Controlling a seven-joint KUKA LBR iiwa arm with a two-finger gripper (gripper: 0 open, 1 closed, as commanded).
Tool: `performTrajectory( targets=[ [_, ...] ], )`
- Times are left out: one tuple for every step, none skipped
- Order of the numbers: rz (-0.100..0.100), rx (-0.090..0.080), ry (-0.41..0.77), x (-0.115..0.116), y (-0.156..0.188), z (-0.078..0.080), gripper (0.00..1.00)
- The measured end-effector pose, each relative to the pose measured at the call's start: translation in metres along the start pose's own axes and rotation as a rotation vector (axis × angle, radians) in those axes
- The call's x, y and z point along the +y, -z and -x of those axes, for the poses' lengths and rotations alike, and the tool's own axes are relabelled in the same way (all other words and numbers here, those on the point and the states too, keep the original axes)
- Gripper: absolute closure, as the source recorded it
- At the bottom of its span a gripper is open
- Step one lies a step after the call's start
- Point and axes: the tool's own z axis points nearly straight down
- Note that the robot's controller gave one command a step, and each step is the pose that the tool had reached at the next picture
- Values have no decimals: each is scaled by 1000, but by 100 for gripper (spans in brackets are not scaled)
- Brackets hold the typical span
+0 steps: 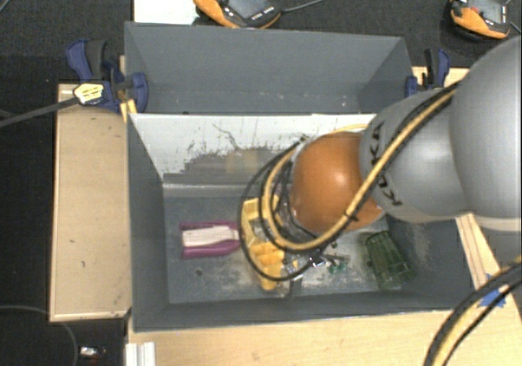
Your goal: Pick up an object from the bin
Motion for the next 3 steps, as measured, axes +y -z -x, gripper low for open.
performTrajectory(
  targets=[
    [-1, -9, 230, 8, -7, 27, 100],
    [-1, -9, 228, 8, -7, 27, 100],
    [3, 4, 217, 7, 14, 23, 100]
  ],
)
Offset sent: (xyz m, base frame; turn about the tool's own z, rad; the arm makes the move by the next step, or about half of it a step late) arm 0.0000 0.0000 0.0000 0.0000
